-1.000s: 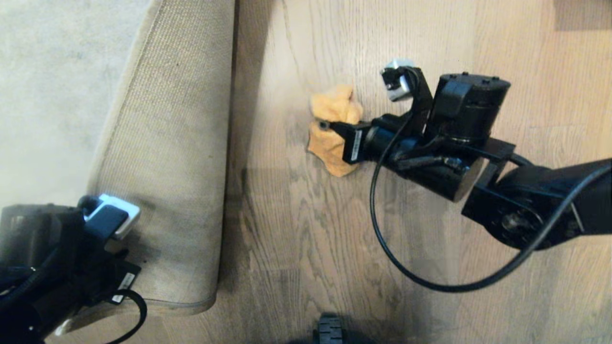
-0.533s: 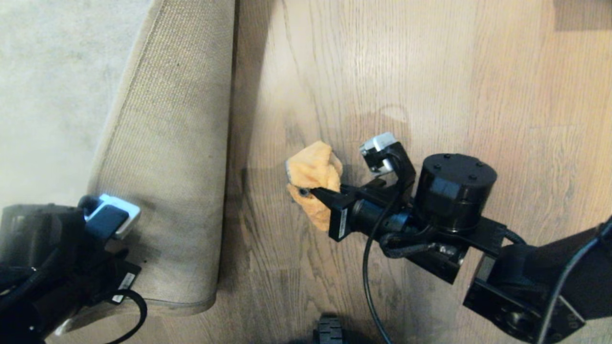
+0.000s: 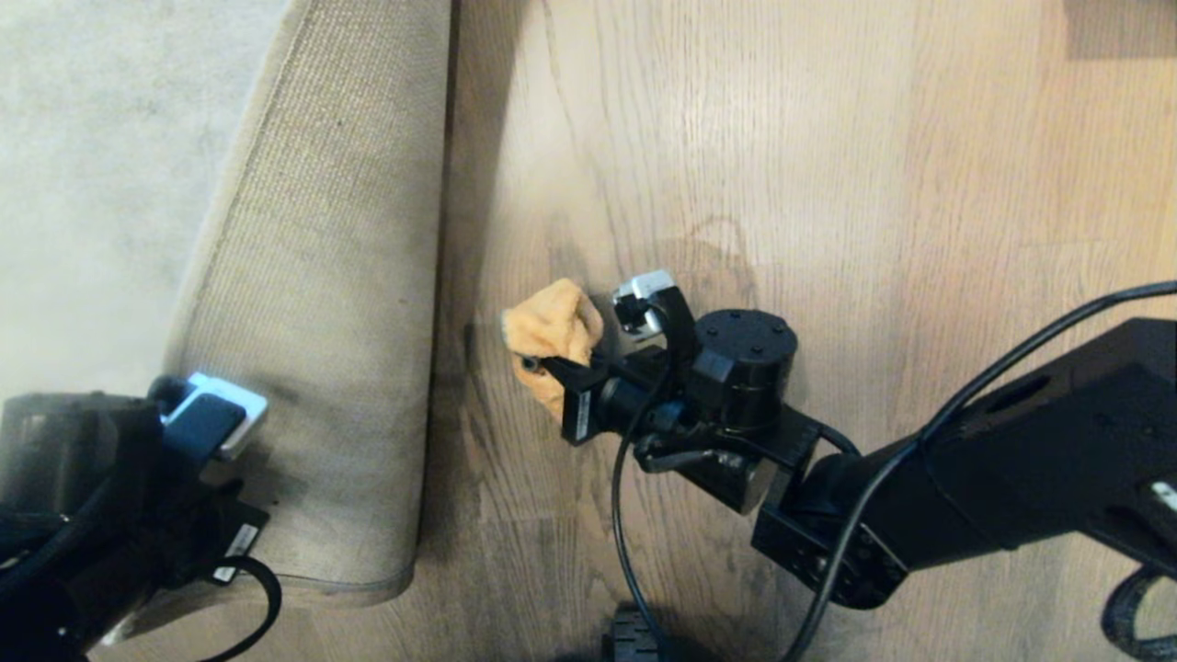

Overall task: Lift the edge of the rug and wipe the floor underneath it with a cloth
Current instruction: Wipe the floor under the carpet with a rag

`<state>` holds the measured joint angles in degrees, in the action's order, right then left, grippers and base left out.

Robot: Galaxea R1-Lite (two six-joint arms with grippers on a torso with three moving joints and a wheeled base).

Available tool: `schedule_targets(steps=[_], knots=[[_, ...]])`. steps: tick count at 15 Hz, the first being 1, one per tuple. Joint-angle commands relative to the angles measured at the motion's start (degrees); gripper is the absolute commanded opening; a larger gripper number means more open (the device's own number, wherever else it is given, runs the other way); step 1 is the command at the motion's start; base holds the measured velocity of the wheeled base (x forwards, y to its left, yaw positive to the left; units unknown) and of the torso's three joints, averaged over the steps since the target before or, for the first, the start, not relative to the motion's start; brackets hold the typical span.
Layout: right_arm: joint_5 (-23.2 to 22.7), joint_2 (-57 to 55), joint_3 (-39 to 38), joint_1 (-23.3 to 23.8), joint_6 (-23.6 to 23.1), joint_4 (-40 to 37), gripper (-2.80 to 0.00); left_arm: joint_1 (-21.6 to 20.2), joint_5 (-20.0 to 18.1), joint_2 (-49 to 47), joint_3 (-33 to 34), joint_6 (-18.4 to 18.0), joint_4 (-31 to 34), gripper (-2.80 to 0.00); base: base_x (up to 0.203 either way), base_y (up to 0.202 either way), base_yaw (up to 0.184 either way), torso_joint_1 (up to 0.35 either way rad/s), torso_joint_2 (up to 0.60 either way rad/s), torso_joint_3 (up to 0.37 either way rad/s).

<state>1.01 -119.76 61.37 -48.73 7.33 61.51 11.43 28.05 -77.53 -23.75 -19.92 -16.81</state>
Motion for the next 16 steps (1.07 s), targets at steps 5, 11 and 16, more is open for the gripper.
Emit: schedule_targets(steps=[5, 11, 16], knots=[[0.0, -5.8, 8.7, 0.8, 0.1, -0.8, -2.80, 0.0, 0.4, 0.0, 0.0, -0.1, -0.2, -2.80, 0.000, 0.000, 0.000, 0.000, 0.00, 0.000], [0.1, -7.0, 16.6, 2.5, 0.0, -4.8, -2.80, 0.0, 0.4, -0.1, 0.0, -0.1, -0.2, -2.80, 0.000, 0.000, 0.000, 0.000, 0.00, 0.000], [0.1, -8.4, 24.4, 3.0, -0.1, -9.5, -2.80, 0.1, 0.4, -0.2, 0.0, 0.0, -0.2, -2.80, 0.000, 0.000, 0.000, 0.000, 0.00, 0.000]])
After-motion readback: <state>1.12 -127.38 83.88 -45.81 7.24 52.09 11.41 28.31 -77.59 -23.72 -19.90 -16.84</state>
